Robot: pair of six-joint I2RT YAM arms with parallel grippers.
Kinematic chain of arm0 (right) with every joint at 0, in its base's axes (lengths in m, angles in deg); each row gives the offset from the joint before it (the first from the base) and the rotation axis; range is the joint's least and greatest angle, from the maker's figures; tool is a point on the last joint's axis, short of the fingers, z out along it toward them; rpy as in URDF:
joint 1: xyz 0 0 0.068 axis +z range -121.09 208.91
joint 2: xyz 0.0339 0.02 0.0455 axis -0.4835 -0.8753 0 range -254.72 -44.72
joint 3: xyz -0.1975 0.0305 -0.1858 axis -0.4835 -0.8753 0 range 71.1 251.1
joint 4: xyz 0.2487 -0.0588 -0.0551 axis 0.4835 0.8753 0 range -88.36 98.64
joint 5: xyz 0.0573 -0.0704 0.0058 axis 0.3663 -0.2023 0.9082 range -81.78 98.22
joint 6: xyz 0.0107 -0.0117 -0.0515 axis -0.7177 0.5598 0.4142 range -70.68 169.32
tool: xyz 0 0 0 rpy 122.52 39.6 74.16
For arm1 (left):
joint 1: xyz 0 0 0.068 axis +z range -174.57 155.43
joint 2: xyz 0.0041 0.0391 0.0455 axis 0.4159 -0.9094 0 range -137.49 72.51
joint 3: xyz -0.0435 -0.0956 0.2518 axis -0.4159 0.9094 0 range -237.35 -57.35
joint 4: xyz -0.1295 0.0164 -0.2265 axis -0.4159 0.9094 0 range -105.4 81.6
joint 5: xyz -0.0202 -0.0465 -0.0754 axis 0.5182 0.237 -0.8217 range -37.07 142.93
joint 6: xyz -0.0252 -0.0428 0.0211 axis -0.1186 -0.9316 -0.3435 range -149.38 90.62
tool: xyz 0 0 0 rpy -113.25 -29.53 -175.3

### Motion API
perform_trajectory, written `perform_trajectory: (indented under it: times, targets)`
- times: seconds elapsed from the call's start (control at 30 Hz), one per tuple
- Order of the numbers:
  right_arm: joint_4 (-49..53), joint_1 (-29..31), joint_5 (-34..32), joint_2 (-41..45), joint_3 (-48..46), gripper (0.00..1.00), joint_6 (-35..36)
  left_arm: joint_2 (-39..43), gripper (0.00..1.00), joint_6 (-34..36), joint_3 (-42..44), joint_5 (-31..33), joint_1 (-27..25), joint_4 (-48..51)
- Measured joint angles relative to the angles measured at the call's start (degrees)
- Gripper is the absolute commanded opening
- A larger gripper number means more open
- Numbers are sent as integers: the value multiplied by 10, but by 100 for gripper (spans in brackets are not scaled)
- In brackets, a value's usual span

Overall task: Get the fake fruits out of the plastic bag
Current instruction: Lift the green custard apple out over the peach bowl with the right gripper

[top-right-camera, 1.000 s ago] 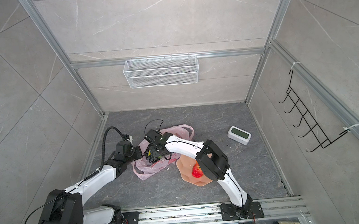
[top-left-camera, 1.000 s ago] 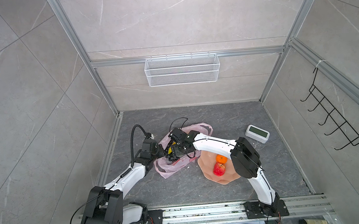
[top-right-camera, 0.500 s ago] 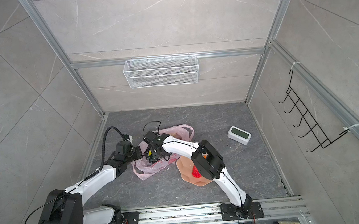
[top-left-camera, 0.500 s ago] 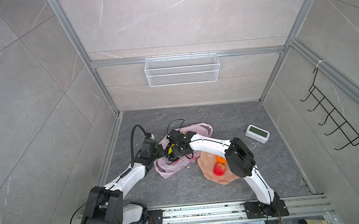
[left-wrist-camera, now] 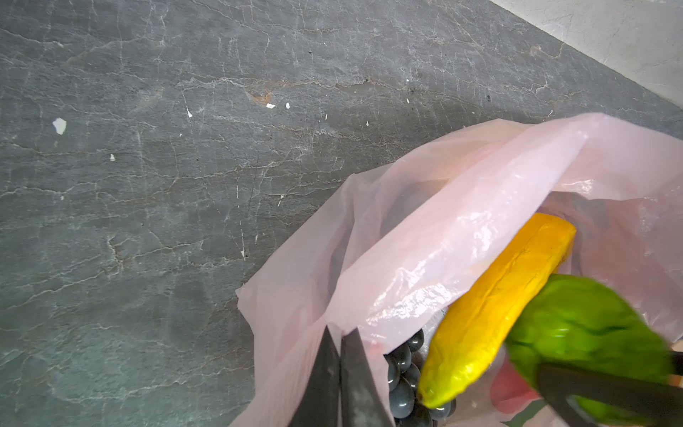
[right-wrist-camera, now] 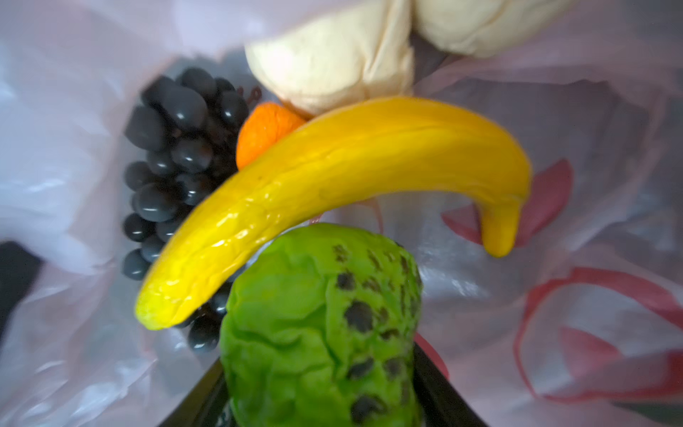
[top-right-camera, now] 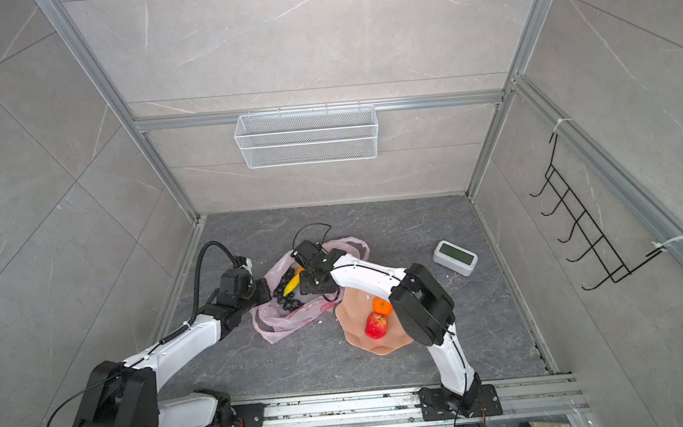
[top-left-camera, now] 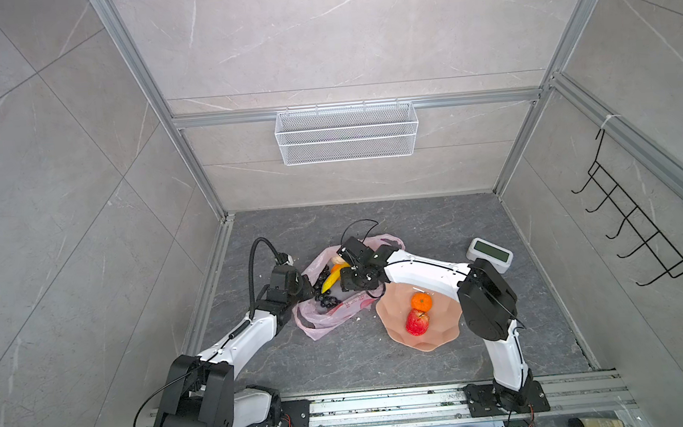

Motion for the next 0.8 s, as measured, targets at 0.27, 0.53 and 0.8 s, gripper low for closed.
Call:
perform_trajectory:
  times: [0.27,0.53,0.8]
  targets:
    - [-38,-25,24,121,-122,61,-38,0,0,0,0,0,0,0]
    - [-56,-66,34,243,-235,60,-70,0,0,0,0,0,0,0]
    - [-21,-82,34,351,-318,60,-88,0,0,0,0,0,0,0]
